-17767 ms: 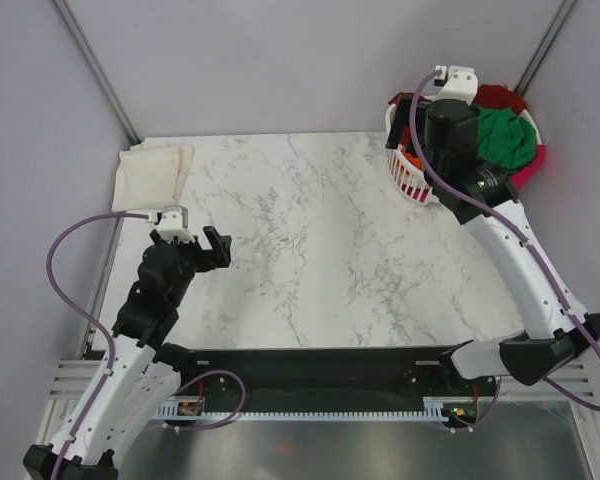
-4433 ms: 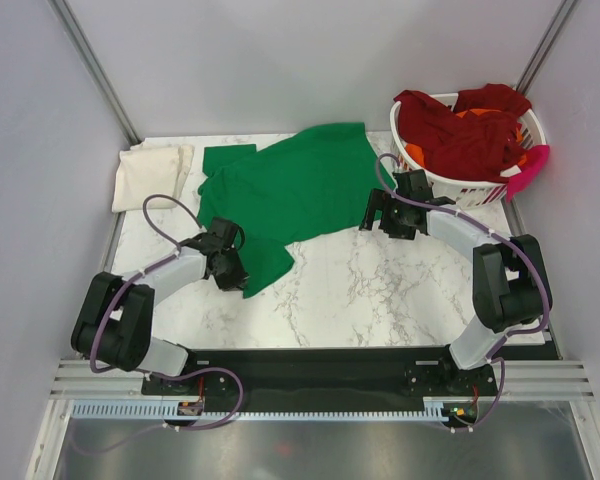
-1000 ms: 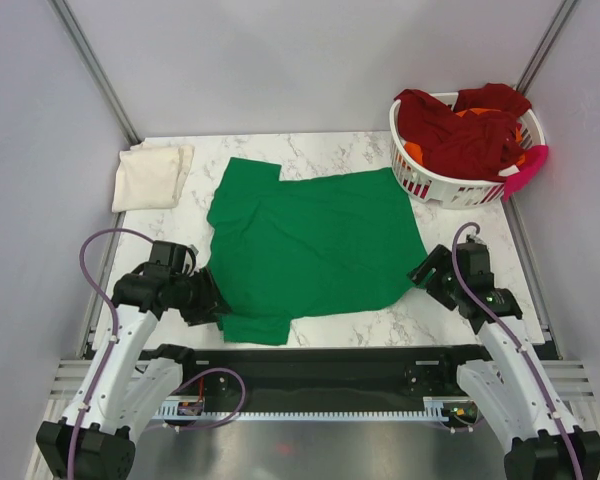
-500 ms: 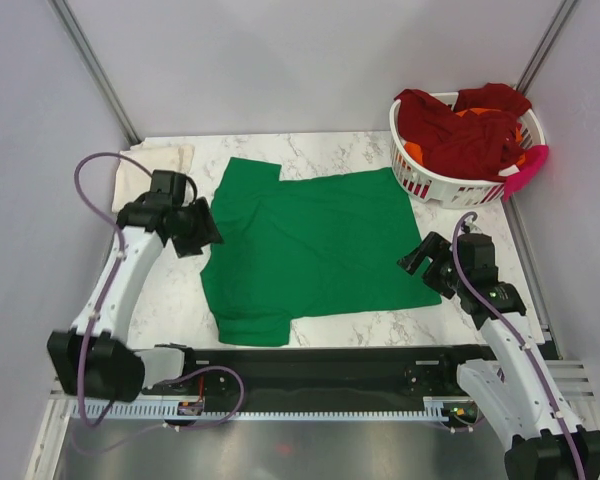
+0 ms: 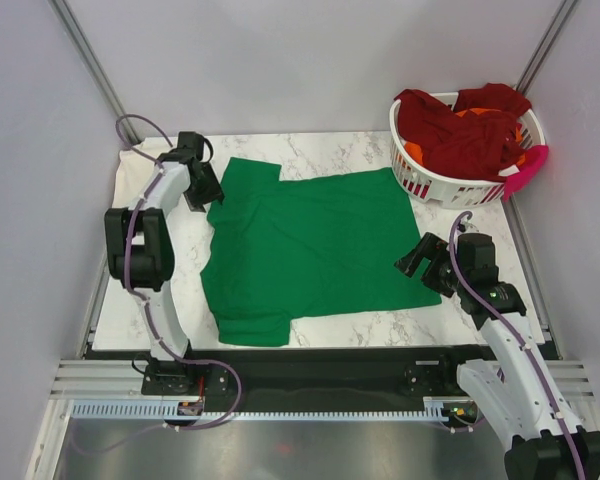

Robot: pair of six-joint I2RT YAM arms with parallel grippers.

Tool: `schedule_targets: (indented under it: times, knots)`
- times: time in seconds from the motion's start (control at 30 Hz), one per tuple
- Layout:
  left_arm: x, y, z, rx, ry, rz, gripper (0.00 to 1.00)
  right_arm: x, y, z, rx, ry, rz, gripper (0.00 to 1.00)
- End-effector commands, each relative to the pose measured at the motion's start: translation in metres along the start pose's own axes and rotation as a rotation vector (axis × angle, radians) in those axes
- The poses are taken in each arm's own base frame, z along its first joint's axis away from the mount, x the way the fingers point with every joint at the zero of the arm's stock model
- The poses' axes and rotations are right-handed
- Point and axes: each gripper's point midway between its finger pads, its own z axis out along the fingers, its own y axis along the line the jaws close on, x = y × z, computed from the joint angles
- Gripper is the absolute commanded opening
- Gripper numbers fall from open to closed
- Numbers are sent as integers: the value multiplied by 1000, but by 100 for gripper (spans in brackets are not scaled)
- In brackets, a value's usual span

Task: Fold and stack the t-shirts
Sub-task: Flatten the tshirt out

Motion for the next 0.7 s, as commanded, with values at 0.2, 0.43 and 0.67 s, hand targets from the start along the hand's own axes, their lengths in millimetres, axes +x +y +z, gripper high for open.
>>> schedule_targets:
  times: [0.2, 0.43, 0.67]
  knots:
    - [-37, -6, 60, -23, -37, 69, 66, -8, 4, 4, -12, -5, -70, 95]
    - [-28, -7, 94, -30, 14, 82, 6, -7, -5, 15, 21, 8, -79, 96]
    - [-96, -13, 70, -37, -145, 128, 2, -4, -14, 31, 47, 37, -89, 96]
